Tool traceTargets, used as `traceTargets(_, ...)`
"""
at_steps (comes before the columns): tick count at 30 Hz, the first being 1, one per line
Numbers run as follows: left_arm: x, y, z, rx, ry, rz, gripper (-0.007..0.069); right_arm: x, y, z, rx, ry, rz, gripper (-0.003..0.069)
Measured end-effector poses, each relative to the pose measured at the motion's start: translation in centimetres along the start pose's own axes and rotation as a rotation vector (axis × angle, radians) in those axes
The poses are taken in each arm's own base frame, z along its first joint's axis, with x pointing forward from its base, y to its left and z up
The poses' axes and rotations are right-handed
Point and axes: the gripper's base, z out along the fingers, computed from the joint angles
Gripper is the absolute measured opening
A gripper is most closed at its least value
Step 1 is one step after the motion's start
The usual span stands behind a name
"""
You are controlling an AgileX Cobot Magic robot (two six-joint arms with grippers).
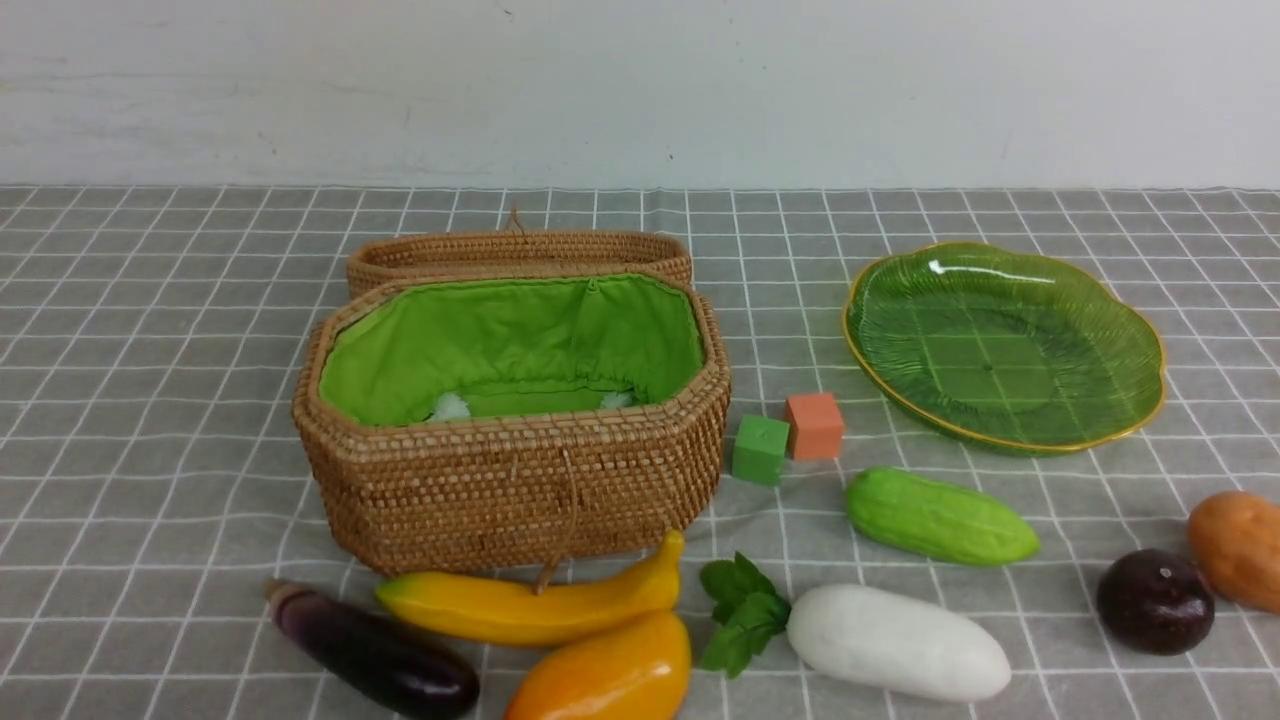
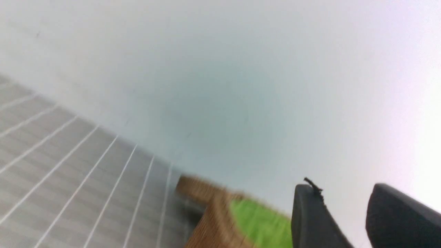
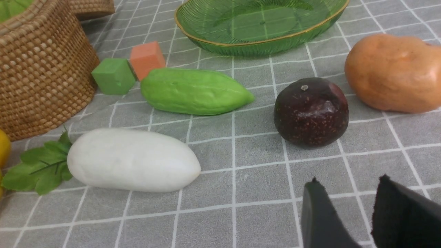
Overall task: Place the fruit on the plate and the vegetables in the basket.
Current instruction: Use the left arm to grab an eggplant and put it into the left basket
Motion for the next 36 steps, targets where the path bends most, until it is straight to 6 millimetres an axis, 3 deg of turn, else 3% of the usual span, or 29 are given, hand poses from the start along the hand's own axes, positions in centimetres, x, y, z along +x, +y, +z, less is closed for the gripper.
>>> traceTargets(2,-0.5,-0.3,0.0,0.028,-0.050,-0.011,0.0239,0.0,0.0,0.0,0.000,0.000,0.000,0.0240)
traceTargets(6,-3.8,-2.5,0.3,0.079,-0.095,-0.013,0.0239,0.0,0.0,0.0,0.000,0.000,0.000,0.0240)
traceTargets(10,-11.6,-7.3,0.0,0.077,-0.115,0.059,0.0239,0.0,0.0,0.0,0.000,0.000,0.000,0.0240)
traceTargets(11,-11.9,-7.5,0.1,0.072,-0.112,0.059,0.0239,0.0,0.0,0.0,0.000,0.000,0.000,0.0240)
traceTargets(12,-13.5,-8.4,0.3,0.054,-0.105,0.080,0.0239,0.0,0.0,0.0,0.000,0.000,0.000,0.0240)
traceTargets(13,-15.2,-9.1,1.2,-0.026,-0.031,0.112,0.0239,0.0,0.0,0.0,0.000,0.000,0.000,0.0240)
traceTargets(15,-16.3,-9.4,2.9,-0.138,0.086,0.136,0.0239,0.0,0.0,0.0,0.000,0.000,0.000,0.0240)
traceTargets(17,-15.6,-8.6,4.8,-0.238,0.228,0.151,0.0239,0.0,0.0,0.0,0.000,0.000,0.000,0.0240)
traceTargets(18,-15.6,-8.6,4.7,-0.244,0.236,0.152,0.0239,0.0,0.0,0.0,0.000,0.000,0.000,0.0240)
traceTargets(19,-14.5,-7.8,6.1,-0.317,0.353,0.176,0.0239,0.0,0.0,0.0,0.000,0.000,0.000,0.0240)
traceTargets(25,-11.8,-6.6,9.4,-0.414,0.537,0.129,0.0239,0.0,0.0,0.0,0.000,0.000,0.000,0.0240)
traceTargets(30,-7.7,-5.6,11.8,-0.527,0.770,-0.042,0.0239,0.0,0.0,0.0,0.000,0.000,0.000,0.0240)
traceTargets(34,-2.8,-4.1,14.4,-0.664,1.029,-0.151,0.0239,0.0,0.0,0.0,0.000,0.000,0.000,0.0240)
traceTargets(35,-2.5,-4.1,14.5,-0.668,1.041,-0.160,0.0239,0.0,0.0,0.0,0.000,0.000,0.000,0.0240)
traceTargets(36,-0.6,-3.5,15.5,-0.706,1.124,-0.191,0.0242,0.0,0.0,0.0,0.000,0.000,0.000,0.0240)
